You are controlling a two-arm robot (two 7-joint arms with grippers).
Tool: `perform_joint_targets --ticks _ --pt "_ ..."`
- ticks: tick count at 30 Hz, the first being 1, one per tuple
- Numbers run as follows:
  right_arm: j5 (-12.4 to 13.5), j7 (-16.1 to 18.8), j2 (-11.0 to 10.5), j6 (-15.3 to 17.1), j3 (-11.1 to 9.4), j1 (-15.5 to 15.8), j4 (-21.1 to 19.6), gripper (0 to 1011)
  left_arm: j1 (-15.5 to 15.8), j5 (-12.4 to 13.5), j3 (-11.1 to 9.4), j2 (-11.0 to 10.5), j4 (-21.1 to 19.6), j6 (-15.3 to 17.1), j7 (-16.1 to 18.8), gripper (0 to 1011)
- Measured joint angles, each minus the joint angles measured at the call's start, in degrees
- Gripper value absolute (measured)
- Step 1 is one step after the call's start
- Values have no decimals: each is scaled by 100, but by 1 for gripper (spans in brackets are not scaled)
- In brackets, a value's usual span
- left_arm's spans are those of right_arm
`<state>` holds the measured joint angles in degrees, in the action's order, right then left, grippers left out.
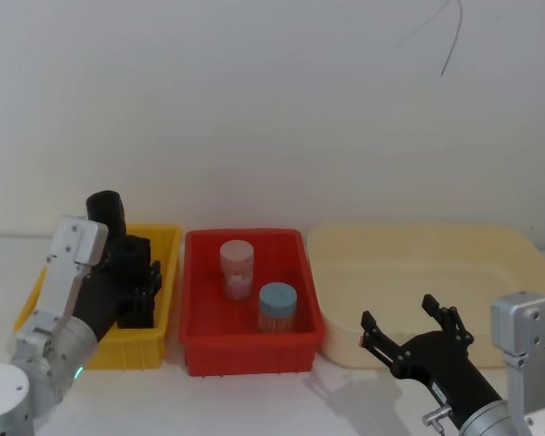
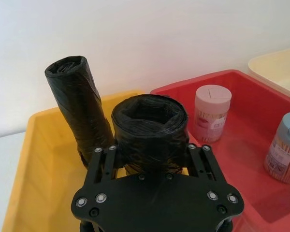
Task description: Pick up the garbage bag with the one hand and transfer it to the other hand.
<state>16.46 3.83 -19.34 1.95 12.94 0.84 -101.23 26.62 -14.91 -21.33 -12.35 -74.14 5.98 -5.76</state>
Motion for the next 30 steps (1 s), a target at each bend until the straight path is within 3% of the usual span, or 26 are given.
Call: perform_joint_targets --ticks 3,18,30 --pt "0 0 0 0 0 0 0 1001 19 -16 23 19 21 8 -20 545" --pt "0 0 0 0 0 0 0 1001 131 38 137 35 -289 -57 -82 445" --pt "0 0 0 0 0 0 0 1001 503 145 22 23 -530 -265 -506 379"
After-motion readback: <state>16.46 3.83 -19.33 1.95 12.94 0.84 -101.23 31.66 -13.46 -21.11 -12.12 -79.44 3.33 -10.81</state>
